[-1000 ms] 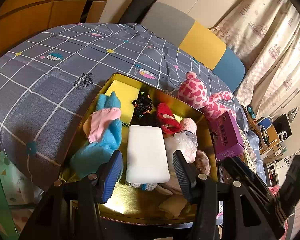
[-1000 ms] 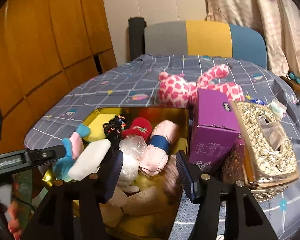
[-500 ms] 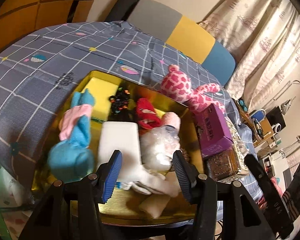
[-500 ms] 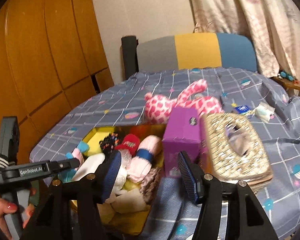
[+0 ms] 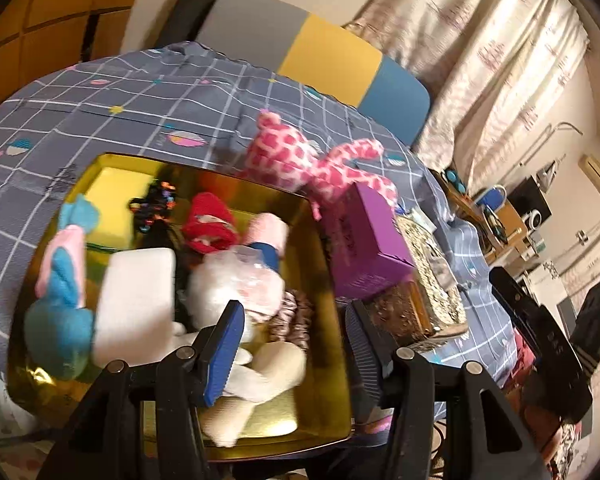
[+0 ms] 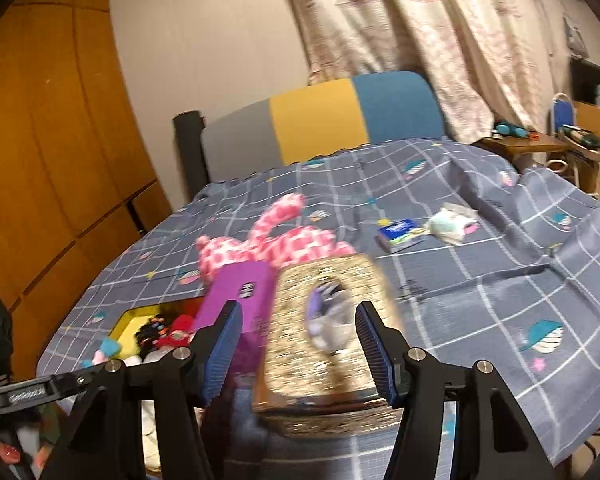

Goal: Organize soft objects
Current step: 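Move both tools back to the remaining items on the bed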

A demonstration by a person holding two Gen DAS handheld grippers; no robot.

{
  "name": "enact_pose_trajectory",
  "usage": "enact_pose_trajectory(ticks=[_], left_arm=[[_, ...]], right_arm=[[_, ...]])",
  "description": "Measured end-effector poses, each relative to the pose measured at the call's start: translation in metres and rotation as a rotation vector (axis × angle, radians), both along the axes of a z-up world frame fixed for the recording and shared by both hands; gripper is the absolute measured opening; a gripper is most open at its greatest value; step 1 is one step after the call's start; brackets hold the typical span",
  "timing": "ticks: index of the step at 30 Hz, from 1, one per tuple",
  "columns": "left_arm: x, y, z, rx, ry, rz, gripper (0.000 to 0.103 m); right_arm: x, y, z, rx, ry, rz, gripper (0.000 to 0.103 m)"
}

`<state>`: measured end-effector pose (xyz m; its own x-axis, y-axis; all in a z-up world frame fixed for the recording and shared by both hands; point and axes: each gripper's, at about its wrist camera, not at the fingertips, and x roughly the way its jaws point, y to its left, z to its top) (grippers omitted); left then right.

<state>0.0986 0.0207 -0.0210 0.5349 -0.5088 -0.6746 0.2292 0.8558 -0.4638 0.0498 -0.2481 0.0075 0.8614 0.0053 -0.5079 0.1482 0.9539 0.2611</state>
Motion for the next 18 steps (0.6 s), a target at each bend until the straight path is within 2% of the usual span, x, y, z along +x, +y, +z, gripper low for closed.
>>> enact_pose_trajectory(ticks=[7, 14, 18], left_arm=[[0.002, -0.034, 0.015, 0.021, -0.012, -0.085, 0.053], [0.013, -0.080, 0.049, 0.053, -0.058, -0.191, 0.054], [0.034, -0.117, 0.075, 0.062, -0.059, -0.263, 0.054]], right_arm=[[-0.002, -0.055, -0.015, 0.050, 0.033, -0.129, 0.060], [0.010, -0.107, -0.043, 0.095, 0.107, -0.220, 0.061], [0.015, -0.134, -0.056, 0.131, 0.122, -0.265, 0.061]])
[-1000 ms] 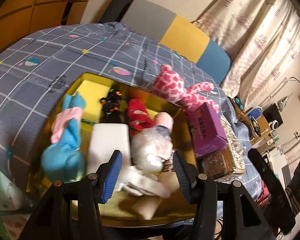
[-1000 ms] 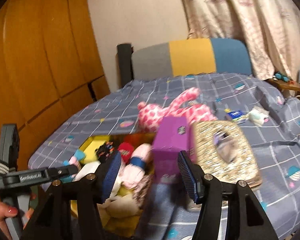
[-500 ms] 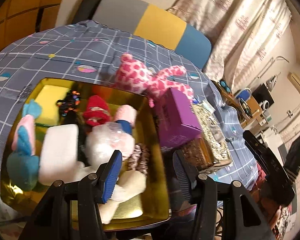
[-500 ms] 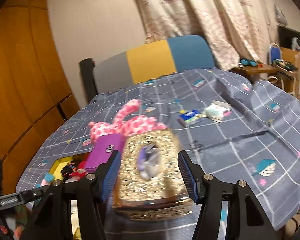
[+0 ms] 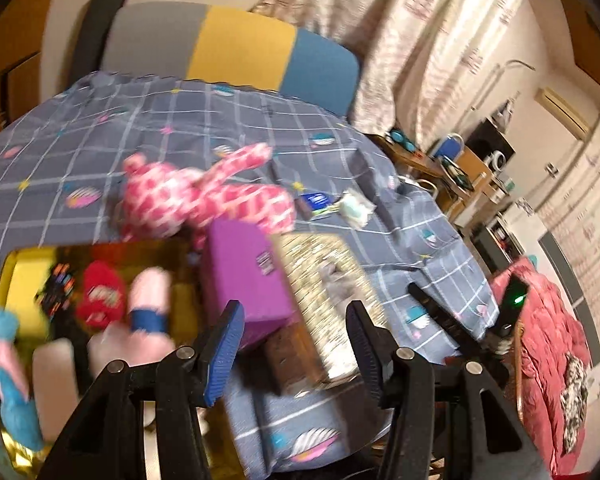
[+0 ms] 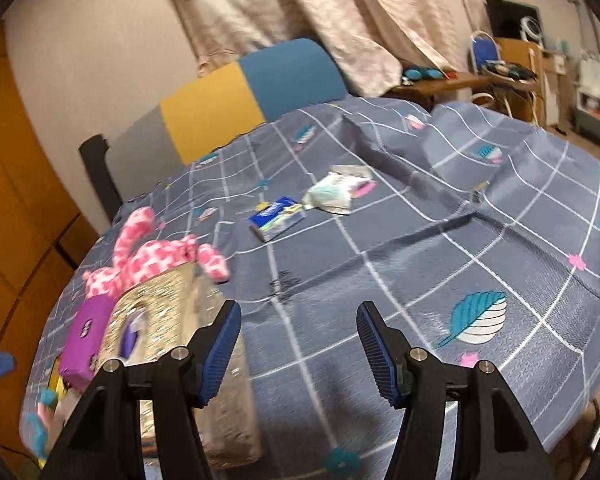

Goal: Organize soft objects
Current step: 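Move both tools back to the remaining items on the bed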

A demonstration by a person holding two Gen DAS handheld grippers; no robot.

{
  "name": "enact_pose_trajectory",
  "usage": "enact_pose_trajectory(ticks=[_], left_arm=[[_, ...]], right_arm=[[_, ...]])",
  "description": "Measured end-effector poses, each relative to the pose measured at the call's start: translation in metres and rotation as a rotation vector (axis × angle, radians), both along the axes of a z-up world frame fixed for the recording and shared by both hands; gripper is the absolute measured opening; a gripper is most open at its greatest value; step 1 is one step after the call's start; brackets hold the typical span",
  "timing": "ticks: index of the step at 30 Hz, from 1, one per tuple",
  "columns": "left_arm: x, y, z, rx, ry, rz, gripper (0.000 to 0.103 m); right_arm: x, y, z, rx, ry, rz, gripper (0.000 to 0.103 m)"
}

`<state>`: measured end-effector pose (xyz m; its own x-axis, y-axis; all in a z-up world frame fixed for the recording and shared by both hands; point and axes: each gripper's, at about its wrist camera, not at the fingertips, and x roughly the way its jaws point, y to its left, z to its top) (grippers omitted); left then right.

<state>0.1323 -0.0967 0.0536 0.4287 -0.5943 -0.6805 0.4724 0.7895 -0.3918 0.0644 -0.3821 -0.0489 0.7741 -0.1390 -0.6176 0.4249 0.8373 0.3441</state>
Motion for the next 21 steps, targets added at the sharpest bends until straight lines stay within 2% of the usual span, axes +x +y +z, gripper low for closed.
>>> enact_pose_trajectory(ticks=[6, 8, 9, 14, 18, 21], left_arm=[[0.033, -0.066, 0.030, 0.063, -0.009, -0.109, 0.054], [0.047, -0.093, 0.037, 0.093, -0.024, -0.144, 0.064], [0.053, -0.105, 0.037, 0.102, -0.017, -0.162, 0.065], [0.094, -0.162, 0.026, 0.161, 0.058, -0.176, 0.065], [0.121, -0.212, 0.007, 0.310, 0.013, -0.214, 0.065], [0.147, -0.242, -0.016, 0.404, 0.024, -0.233, 0.065]], right_arm=[[0.009, -0.027, -0.013, 0.019, -0.036, -0.009, 0.065], [0.015, -0.036, -0.019, 0.026, -0.056, -0.002, 0.066], [0.019, -0.040, -0.021, 0.021, -0.057, -0.004, 0.066], [0.031, -0.056, -0.038, 0.017, -0.064, -0.031, 0.066], [0.036, -0.061, -0.052, -0.009, -0.052, -0.041, 0.066], [0.038, -0.063, -0.062, -0.009, -0.044, -0.039, 0.066]])
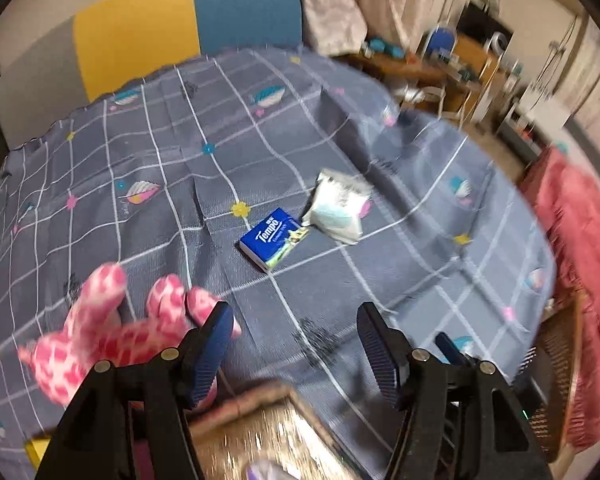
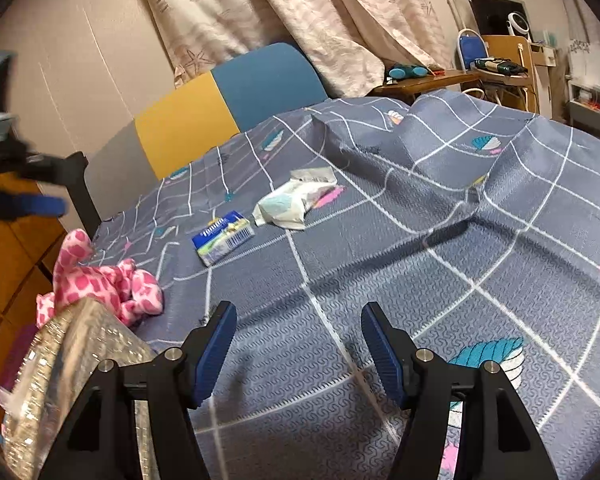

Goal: Organize soft objects
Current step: 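Move both tools back to the remaining items on the bed, then grasp the blue Tempo tissue pack with the left gripper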

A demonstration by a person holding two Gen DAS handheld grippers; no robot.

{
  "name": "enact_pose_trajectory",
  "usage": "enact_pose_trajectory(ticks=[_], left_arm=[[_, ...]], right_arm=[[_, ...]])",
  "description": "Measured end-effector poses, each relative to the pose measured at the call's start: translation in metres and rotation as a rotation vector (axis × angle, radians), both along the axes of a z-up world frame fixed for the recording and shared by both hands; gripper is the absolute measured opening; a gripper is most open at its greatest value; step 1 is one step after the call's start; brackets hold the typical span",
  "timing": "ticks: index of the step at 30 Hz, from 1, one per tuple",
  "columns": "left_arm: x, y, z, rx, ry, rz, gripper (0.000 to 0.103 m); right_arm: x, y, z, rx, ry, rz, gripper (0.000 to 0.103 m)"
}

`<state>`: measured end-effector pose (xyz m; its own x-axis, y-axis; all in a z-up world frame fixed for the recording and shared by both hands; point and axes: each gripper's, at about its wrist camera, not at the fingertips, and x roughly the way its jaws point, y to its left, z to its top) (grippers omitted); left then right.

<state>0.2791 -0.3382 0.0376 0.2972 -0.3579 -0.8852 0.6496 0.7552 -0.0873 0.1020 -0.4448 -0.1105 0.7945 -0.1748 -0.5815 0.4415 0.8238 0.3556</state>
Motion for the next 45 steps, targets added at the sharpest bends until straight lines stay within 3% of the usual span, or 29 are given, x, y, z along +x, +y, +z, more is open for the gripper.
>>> enact_pose_trajectory(ticks=[13, 19, 22, 27, 30, 34, 42, 45], left_arm=[[0.075, -0.072, -0.099, 0.231, 0.056, -0.015, 0.073], [0.084, -0.092, -0.116, 0.310, -0.063, -0.064, 0.081], [0.088, -0.101, -0.126, 0.340, -0.019, -0.102, 0.081], [0.089, -0.112, -0.134, 0.395, -0.032, -0.139, 0.081], [0.091, -0.116, -0.144, 0.427, 0.011, -0.138, 0.077], [0.093, -0.117, -0.146, 0.454, -0.022, -0.143, 0.066], [0.081, -0.117, -0.145, 0.480, -0.091, -0.218, 0.057], [0.075, -0.118, -0.136, 0.453, -0.135, -0.219, 0.036]], right_arm=[[0.001, 0.003, -0.010, 0.012, -0.027, 0.029, 0.071], [0.004, -0.001, -0.018, 0.055, -0.029, 0.045, 0.071], [0.005, -0.007, -0.025, 0.099, -0.019, 0.036, 0.071], [0.002, -0.013, -0.030, 0.138, -0.032, 0.021, 0.071], [0.002, -0.013, -0.030, 0.136, -0.033, 0.021, 0.071], [0.003, -0.013, -0.031, 0.141, -0.032, 0.020, 0.071], [0.002, -0.013, -0.032, 0.144, -0.036, 0.021, 0.071], [0.002, -0.012, -0.033, 0.140, -0.034, 0.019, 0.071]])
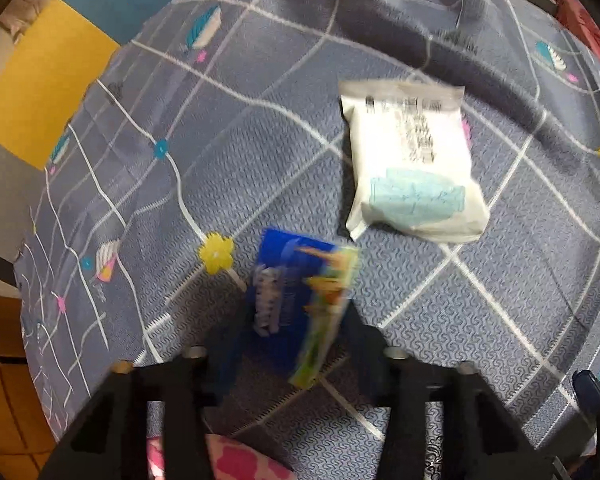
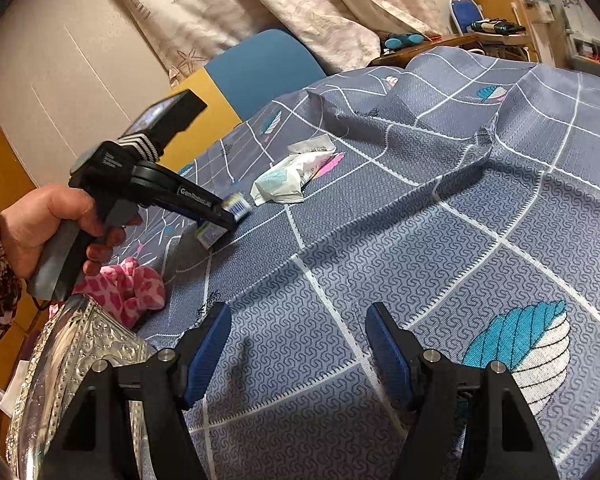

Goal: Organize soft objects
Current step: 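Grasp the blue Tempo tissue pack with the left gripper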

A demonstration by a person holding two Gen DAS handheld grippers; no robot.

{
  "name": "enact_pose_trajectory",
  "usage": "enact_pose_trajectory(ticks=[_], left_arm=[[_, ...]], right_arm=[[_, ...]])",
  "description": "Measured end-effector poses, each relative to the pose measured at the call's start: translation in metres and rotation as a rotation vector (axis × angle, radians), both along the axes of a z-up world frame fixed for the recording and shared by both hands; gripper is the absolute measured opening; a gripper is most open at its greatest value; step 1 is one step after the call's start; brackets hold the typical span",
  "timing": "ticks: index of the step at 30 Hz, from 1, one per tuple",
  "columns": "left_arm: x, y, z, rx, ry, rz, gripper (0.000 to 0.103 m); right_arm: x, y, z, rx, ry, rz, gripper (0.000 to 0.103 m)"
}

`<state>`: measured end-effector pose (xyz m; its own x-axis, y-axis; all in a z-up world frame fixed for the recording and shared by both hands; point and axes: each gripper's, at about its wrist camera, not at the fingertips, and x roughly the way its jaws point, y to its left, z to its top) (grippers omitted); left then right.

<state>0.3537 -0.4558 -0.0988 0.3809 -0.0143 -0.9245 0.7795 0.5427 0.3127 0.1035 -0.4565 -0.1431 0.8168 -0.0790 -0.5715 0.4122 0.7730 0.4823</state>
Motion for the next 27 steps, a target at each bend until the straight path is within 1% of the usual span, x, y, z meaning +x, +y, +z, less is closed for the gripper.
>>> enact_pose_trajectory(ticks=[1, 2, 5, 6, 8, 9, 10, 11, 13, 14, 16, 18, 19, 20, 22, 25, 27], left_arm=[[-0.001, 0.001, 0.005, -0.017, -0.013, 0.001, 0.031], [-0.001, 0.002, 0.007, -0.027, -0.012, 0.003, 0.030], [-0.002, 0.005, 0.009, -0.033, 0.010, 0.001, 0.030], [-0.003, 0.005, 0.010, -0.029, 0.005, -0.008, 0.030], [-0.001, 0.006, 0.012, -0.042, 0.004, -0.003, 0.036], [0.002, 0.006, 0.011, -0.049, 0.018, 0.015, 0.042], [0.006, 0.006, 0.009, -0.042, 0.034, 0.038, 0.055], [0.012, 0.007, 0.003, -0.033, 0.038, 0.051, 0.063], [0.016, 0.006, -0.006, 0.007, 0.043, 0.063, 0.071], [0.016, 0.004, -0.011, 0.027, 0.052, 0.052, 0.071], [0.015, 0.003, -0.015, 0.039, 0.047, 0.029, 0.071], [0.018, 0.003, -0.015, 0.023, 0.052, 0.033, 0.072], [0.022, 0.004, -0.015, 0.005, 0.069, 0.048, 0.069], [0.025, 0.006, -0.015, -0.013, 0.091, 0.059, 0.056], [0.029, 0.008, -0.013, -0.030, 0.102, 0.070, 0.056], [0.026, 0.009, -0.012, -0.017, 0.068, 0.043, 0.055], [0.021, 0.012, -0.004, -0.025, 0.013, 0.031, 0.055]], right_arm=[[0.000, 0.000, 0.000, -0.002, 0.002, 0.000, 0.071], [0.001, 0.001, 0.000, -0.004, 0.003, 0.000, 0.071], [0.001, 0.001, 0.000, -0.006, 0.005, 0.000, 0.071], [0.001, 0.001, 0.000, -0.006, 0.005, -0.001, 0.071], [0.001, 0.000, 0.000, -0.004, 0.002, -0.001, 0.071], [0.000, 0.000, 0.000, -0.003, 0.001, -0.001, 0.071], [0.000, 0.000, 0.000, -0.003, 0.000, -0.001, 0.071], [0.000, 0.000, 0.000, -0.003, 0.000, -0.001, 0.071], [0.000, -0.001, 0.000, -0.001, -0.001, 0.000, 0.071], [0.000, -0.001, 0.000, -0.001, -0.003, 0.000, 0.071], [0.000, -0.001, -0.001, -0.001, -0.004, 0.000, 0.071], [0.000, -0.001, -0.001, -0.001, -0.005, 0.000, 0.071], [-0.001, 0.000, -0.001, -0.002, -0.005, -0.001, 0.071], [-0.001, 0.000, -0.001, -0.002, -0.007, -0.001, 0.071], [-0.001, 0.001, -0.001, -0.002, -0.007, -0.001, 0.071], [-0.001, 0.001, -0.001, -0.005, -0.005, -0.001, 0.071], [-0.001, 0.001, -0.001, -0.003, -0.005, 0.000, 0.071]])
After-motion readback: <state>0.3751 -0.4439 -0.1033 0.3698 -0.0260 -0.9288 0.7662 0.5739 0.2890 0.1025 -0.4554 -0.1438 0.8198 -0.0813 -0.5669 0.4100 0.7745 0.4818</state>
